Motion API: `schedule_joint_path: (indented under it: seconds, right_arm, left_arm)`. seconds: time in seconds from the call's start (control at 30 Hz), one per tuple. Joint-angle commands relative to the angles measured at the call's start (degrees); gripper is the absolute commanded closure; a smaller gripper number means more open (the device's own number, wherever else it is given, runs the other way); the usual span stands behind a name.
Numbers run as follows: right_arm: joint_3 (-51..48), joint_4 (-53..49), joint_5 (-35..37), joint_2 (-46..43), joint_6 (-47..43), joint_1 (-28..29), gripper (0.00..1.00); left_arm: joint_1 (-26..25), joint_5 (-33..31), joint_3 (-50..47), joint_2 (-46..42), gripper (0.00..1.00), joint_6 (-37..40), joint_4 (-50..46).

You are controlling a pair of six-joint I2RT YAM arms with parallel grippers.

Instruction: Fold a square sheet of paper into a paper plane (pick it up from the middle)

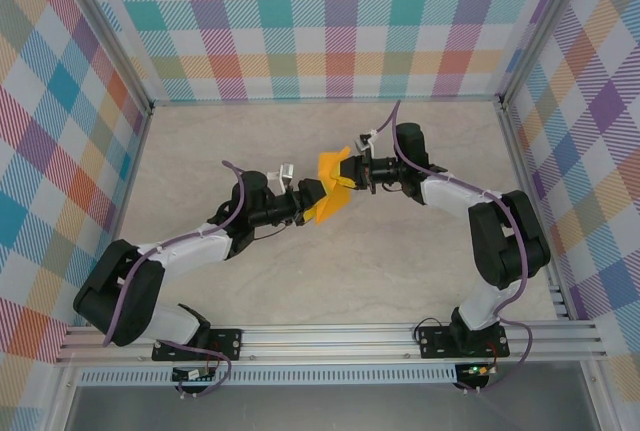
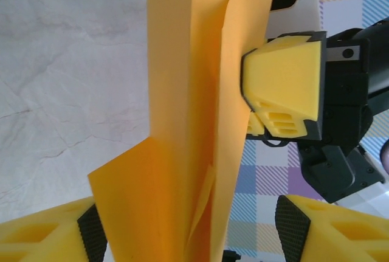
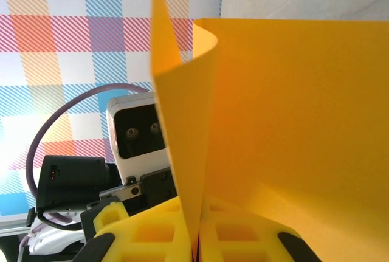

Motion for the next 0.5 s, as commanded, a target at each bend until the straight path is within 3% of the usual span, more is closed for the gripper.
schedule_joint_path:
  seconds: [0.0, 0.2, 0.3, 0.4, 0.47]
  right_arm:
    - [0.7, 2.9, -2.0, -1.5, 1.6, 0.2, 0.91]
    - [-0.2, 2.3, -2.3, -0.9, 1.1, 0.2, 0.89]
    - [-0.7, 1.9, -2.2, -0.9, 0.5, 0.3, 0.83]
    - [-0.3, -1.2, -1.4, -1.4, -1.5, 0.2, 0.78]
    - [0.0, -3.4, -0.8, -2.1, -2.9, 0.2, 0.72]
  left_arm:
    - [0.7, 1.2, -0.2, 0.4, 0.39, -2.2, 7.0]
    - [0.7, -1.8, -1.2, -0.8, 0.65, -1.7, 7.7]
    - [0.7, -2.3, -1.3, -0.8, 0.74, -0.9, 6.1]
    - [0.7, -3.1, -1.3, -0.8, 0.9, 0.3, 4.6]
    - [0.7, -4.0, -1.2, -1.4, 0.94, 1.7, 2.8]
